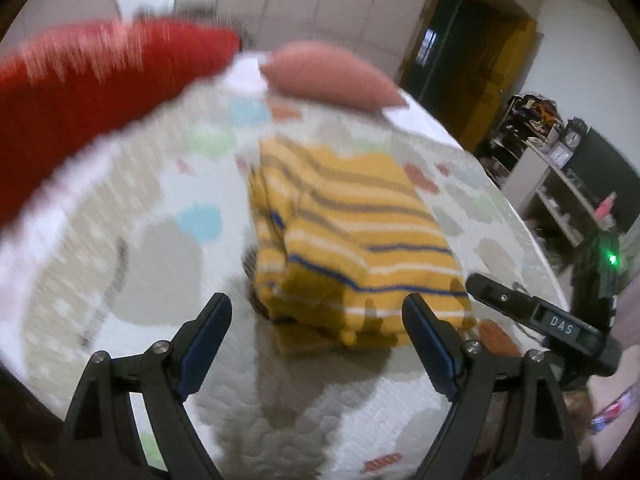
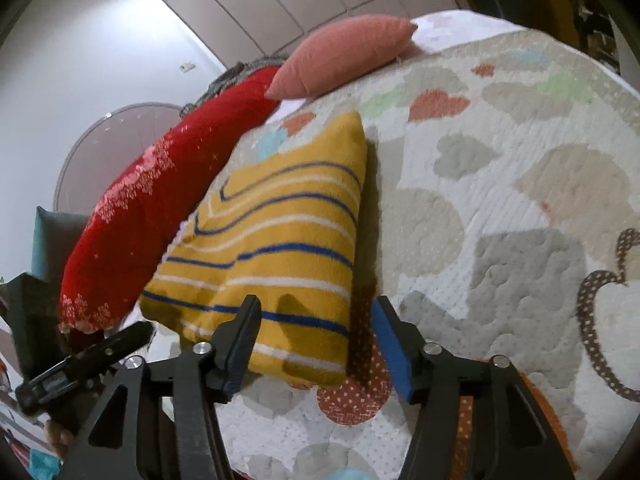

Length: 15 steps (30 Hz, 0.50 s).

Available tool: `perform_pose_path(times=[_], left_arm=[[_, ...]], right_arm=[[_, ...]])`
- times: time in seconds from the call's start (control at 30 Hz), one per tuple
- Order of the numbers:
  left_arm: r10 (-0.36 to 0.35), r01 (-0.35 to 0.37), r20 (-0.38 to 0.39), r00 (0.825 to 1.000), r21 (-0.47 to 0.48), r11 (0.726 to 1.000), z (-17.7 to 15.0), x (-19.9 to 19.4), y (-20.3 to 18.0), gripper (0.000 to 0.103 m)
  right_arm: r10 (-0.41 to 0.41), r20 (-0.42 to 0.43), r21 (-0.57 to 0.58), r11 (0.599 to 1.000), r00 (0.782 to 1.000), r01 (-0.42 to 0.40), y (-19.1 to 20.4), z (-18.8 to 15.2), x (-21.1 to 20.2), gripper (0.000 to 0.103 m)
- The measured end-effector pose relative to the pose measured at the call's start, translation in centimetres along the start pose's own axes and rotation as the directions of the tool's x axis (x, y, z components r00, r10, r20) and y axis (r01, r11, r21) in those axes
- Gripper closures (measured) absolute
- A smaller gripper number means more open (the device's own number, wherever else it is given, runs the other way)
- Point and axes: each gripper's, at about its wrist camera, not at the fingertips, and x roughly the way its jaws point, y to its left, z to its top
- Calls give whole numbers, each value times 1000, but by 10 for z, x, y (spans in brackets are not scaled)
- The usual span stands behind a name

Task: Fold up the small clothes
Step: 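Raise both grippers away from the folded sweater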

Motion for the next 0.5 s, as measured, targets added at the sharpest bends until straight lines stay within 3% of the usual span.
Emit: perform_pose_path(times=[0.07,0.13,0.3,0.4,0.5], left_arm=[[75,-81,102,992,52,995,3,-18,-9,6],[131,-150,204,970,79,986,2,-36,-16,0],[148,-171,370,917,30,985,-1,-75,-17,0],[101,-115,379,920,15,993,-1,-90,-16,0],[115,-131,368,923,20,991,-2,-96,-19,0]], right_arm=[[-14,15,-8,1000,1000,14,5,-1,-6,36],[-28,27,-21,999,999,29,11,-3,-11,36],[-57,51,-56,997,997,60,26,-8,-24,33],[-82,73,-85,993,994,88,35,-11,-33,31],[-98,94,-99,989,991,107,42,-15,-42,30]])
